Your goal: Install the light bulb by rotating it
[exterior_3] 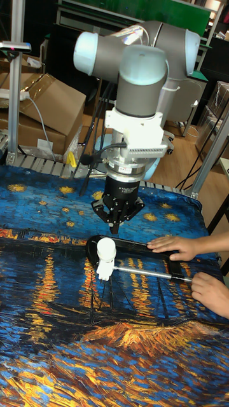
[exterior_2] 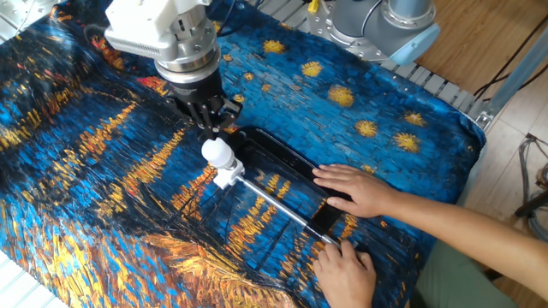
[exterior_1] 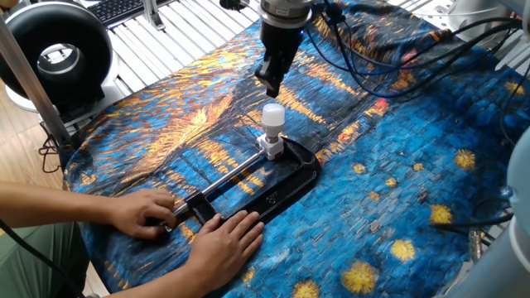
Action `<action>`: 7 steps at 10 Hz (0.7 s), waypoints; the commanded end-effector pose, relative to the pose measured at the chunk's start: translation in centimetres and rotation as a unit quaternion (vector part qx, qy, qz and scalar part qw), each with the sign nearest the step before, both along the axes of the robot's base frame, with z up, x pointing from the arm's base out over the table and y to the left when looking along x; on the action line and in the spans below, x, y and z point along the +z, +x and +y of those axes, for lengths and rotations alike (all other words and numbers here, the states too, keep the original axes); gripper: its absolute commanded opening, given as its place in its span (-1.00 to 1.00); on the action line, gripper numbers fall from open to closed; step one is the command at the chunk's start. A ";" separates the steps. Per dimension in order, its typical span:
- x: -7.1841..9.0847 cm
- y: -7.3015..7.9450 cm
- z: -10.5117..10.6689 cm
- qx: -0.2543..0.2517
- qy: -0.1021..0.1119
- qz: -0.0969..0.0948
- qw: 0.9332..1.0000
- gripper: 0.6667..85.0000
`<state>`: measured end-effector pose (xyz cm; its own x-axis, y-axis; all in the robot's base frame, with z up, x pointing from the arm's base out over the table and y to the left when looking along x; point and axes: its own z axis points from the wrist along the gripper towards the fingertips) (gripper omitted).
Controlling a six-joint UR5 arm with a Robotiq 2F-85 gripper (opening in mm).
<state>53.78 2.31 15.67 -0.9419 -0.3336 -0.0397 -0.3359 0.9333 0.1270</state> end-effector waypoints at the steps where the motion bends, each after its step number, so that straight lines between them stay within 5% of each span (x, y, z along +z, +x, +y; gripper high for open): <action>1: -0.4 -0.3 0.4 0.056 0.034 0.007 0.998 0.69; 7: -0.6 -0.6 0.5 0.097 0.047 0.014 0.994 0.94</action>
<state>53.46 2.50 14.88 -0.8776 -0.4771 -0.0468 -0.4763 0.8567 0.1980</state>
